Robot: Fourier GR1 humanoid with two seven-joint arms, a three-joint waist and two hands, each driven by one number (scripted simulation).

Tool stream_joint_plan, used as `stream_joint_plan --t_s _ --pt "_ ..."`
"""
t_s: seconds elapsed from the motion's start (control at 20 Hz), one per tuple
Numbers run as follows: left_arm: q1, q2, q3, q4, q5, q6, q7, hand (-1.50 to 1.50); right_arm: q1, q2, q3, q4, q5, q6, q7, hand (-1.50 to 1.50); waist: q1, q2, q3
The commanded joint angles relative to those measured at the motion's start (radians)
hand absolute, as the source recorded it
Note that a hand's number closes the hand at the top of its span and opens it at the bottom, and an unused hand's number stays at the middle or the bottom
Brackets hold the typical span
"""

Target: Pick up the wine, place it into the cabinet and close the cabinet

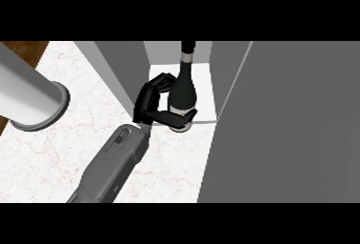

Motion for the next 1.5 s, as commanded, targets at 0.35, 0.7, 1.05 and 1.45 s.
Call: stream_joint_plan --t_s 0.35,0.7,1.05,1.45 --pt "-0.191 0.000 -0.010 0.281 0.097 0.040 -0.068 1.50 0.088 -0.012 -0.010 -0.182 -0.080 0.033 -0.003 -1.50 -0.020 0.005 0.001" --pt "-0.311 0.000 -0.006 0.465 0.108 0.105 -0.016 1.50 0.084 -0.015 -0.003 -0.179 -0.079 0.050 -0.015 -1.50 -0.051 0.013 0.000" --pt "-0.374 0.000 0.067 0.554 0.167 0.102 -0.061 1.50 0.081 0.012 0.024 -0.145 -0.072 0.053 -0.029 -1.50 -0.058 0.019 -0.001" --pt "-0.449 0.041 0.122 0.656 0.163 0.099 -0.073 1.50 0.129 -0.009 0.004 -0.122 -0.093 0.096 -0.115 -1.50 -0.076 0.028 0.001"
